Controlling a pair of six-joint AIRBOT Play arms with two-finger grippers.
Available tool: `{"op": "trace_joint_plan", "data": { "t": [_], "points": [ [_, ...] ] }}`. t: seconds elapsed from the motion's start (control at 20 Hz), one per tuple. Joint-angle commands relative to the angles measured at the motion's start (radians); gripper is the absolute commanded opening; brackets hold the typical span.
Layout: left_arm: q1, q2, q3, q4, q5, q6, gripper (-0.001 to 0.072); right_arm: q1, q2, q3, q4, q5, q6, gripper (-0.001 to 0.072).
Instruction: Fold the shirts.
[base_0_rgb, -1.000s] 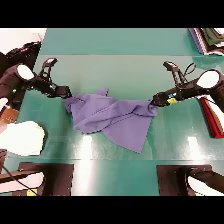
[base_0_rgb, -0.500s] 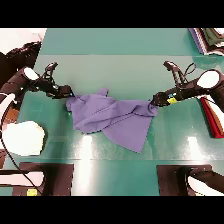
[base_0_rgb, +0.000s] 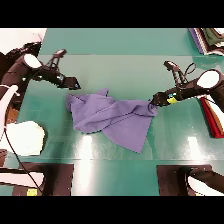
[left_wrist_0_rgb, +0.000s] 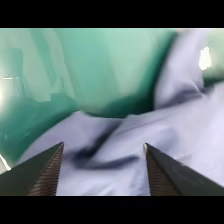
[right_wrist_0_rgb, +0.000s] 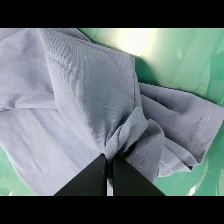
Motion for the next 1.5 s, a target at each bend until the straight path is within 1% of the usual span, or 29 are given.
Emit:
{"op": "trace_joint_plan", "data": {
  "t": [0.0,0.15,0.35,0.4,0.45,0.5,0.55,0.65,0.75,0.85,1.05,1.2,1.35,1.45],
  "points": [
    [-0.061,-0.077,0.013,-0.002,-0.029,0.066,0.0588,0.001,0.000,0.000,0.000,0.006,0.000,0.0017],
    [-0.061,-0.124,0.012,0.019,-0.091,0.066,0.0588,0.001,0.000,0.000,0.000,0.005,0.000,0.0016],
    [-0.061,-0.129,0.011,0.026,-0.084,0.066,0.0586,0.001,0.000,0.000,0.000,-0.004,0.000,0.0017],
    [-0.061,-0.129,0.011,0.029,-0.084,0.066,0.0453,0.001,0.000,0.000,0.000,-0.005,0.000,0.0017],
    [-0.061,-0.129,0.011,0.032,-0.083,0.066,0.0201,0.001,0.001,0.000,0.000,-0.006,0.000,0.0017],
    [-0.061,-0.129,0.012,0.034,-0.084,0.064,0.0038,0.000,0.001,0.000,0.000,-0.005,0.000,0.0017],
    [-0.061,-0.125,0.018,0.040,-0.095,0.064,0.0030,0.000,0.001,0.001,0.000,-0.006,0.000,0.0016],
    [-0.061,-0.096,0.076,0.102,-0.150,0.027,0.0029,-0.011,0.001,0.032,-0.001,0.000,0.000,0.0017],
    [-0.061,-0.017,0.163,0.207,-0.162,-0.024,0.0029,-0.046,0.001,0.140,-0.002,0.026,0.000,0.0016],
    [-0.061,0.101,0.279,0.270,-0.164,-0.040,0.0030,-0.091,0.001,0.291,-0.002,0.047,0.000,0.0016],
    [-0.061,0.326,0.499,0.272,-0.146,-0.040,0.0030,-0.166,0.001,0.639,-0.002,0.062,0.000,0.0017],
    [-0.061,0.475,0.610,0.265,-0.106,-0.040,0.0030,-0.191,0.001,0.850,-0.003,0.092,0.000,0.0016],
    [-0.061,0.611,0.660,0.261,-0.027,-0.044,0.0030,-0.200,0.014,0.995,-0.005,0.125,-0.001,0.0016],
    [-0.061,0.689,0.660,0.251,0.040,-0.048,0.0030,-0.199,0.077,0.977,-0.031,0.084,-0.002,0.0017]
  ]
}}
